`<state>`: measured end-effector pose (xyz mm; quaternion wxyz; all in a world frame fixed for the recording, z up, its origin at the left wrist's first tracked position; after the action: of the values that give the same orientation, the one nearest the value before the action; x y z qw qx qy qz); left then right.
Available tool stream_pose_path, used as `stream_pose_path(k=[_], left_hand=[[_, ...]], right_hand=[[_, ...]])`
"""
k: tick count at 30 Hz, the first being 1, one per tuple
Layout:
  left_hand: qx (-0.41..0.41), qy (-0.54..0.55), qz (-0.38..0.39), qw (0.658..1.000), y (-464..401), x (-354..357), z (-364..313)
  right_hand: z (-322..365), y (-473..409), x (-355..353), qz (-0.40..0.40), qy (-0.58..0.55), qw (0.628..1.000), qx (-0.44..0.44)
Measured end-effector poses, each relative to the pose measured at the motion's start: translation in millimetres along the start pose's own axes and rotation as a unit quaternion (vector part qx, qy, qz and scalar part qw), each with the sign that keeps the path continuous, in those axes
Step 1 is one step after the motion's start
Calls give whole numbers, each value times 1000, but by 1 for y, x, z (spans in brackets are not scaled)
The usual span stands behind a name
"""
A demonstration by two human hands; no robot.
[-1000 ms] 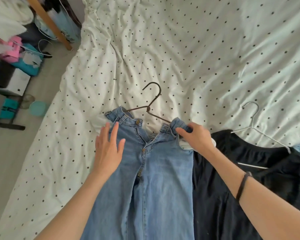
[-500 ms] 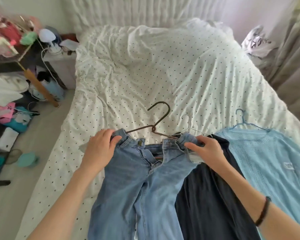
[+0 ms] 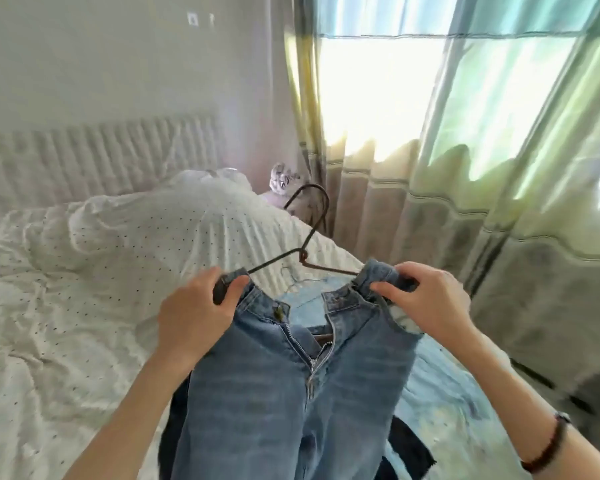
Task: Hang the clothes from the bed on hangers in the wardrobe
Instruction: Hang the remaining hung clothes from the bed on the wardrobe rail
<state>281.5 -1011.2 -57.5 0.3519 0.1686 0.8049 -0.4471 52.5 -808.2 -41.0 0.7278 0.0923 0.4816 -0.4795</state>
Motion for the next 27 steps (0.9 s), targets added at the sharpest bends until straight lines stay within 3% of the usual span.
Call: stream_pose_path(k=[6,13,18,22,27], left_hand=[[90,135,31,986,-10,61,-155],[201,236,27,950,-18,96,-359],[267,310,63,910,5,137,-484],[318,381,146,856,43,179,-581],[378,428,210,794,81,218,-699]], right_hand=[[-113,53,-139,-125,50,990,43],[-230,114,-291,-218,111,963,116],[-304,179,-372,-194,121,948,220],[-363,240,-403,-144,161,905,368],[-399,308,-448,-198,217,833,469]])
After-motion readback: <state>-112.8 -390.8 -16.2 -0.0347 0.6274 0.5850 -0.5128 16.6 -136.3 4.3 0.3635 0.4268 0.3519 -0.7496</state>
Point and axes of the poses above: each hand's wrist, its own y-axis away from the middle knuckle, its own x-axis out of the palm, z = x × y, the point moved 7 cm from there along -y, towards the middle knuckle, and after that the axes turned 9 degrees about x, right-handed, at the moved point
